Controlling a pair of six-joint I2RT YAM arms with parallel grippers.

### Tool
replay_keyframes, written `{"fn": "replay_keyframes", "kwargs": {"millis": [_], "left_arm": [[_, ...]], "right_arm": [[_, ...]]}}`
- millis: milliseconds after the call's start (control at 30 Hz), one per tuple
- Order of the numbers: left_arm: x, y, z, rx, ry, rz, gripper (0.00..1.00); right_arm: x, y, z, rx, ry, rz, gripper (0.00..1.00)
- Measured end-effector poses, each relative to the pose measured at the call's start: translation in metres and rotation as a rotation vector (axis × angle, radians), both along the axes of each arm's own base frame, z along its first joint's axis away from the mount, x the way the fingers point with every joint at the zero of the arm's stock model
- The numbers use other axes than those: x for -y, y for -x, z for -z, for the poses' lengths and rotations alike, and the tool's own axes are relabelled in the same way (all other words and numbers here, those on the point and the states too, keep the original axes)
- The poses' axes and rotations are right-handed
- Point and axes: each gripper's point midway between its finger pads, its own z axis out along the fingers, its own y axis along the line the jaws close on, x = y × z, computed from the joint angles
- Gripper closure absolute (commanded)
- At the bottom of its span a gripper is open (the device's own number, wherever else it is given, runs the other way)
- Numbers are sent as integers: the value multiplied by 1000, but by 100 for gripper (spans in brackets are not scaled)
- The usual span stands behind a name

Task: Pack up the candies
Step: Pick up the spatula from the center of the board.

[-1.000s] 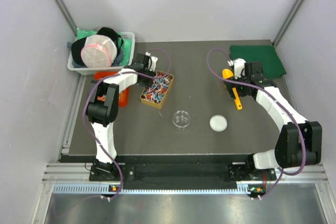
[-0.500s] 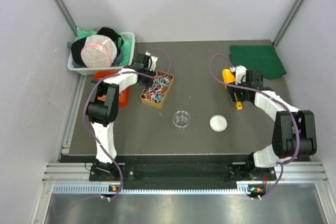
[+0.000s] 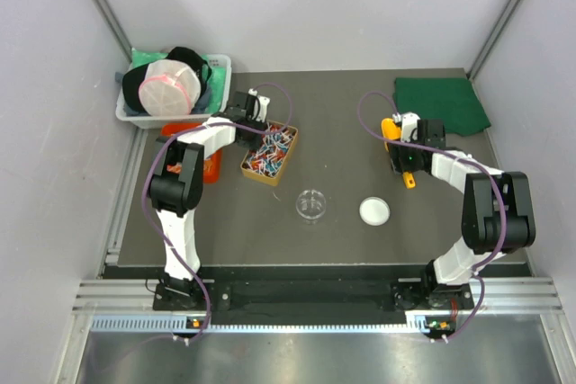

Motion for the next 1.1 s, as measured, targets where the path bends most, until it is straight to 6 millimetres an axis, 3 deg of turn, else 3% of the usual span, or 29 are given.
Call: {"fn": "replay_keyframes", "kwargs": {"millis": [200,500,667,967,1100], "left_arm": [[0,0,0,-2,3,-6,53],[-1,0,0,-3,2,-8,46],[-1,2,1,-9,3,-8,33],[0,7,0,-29,7,-5,25],[0,9,-5,-30,11,0,23]], "right_arm": [[1,-2,1,-3,0,7,41],[1,-7,0,-1,-5,18,56],[1,-6,4,-12,-5,19,62],[1,-5,6,-19,-7,25,80],[1,-5,6,-19,-6,26,82]]}}
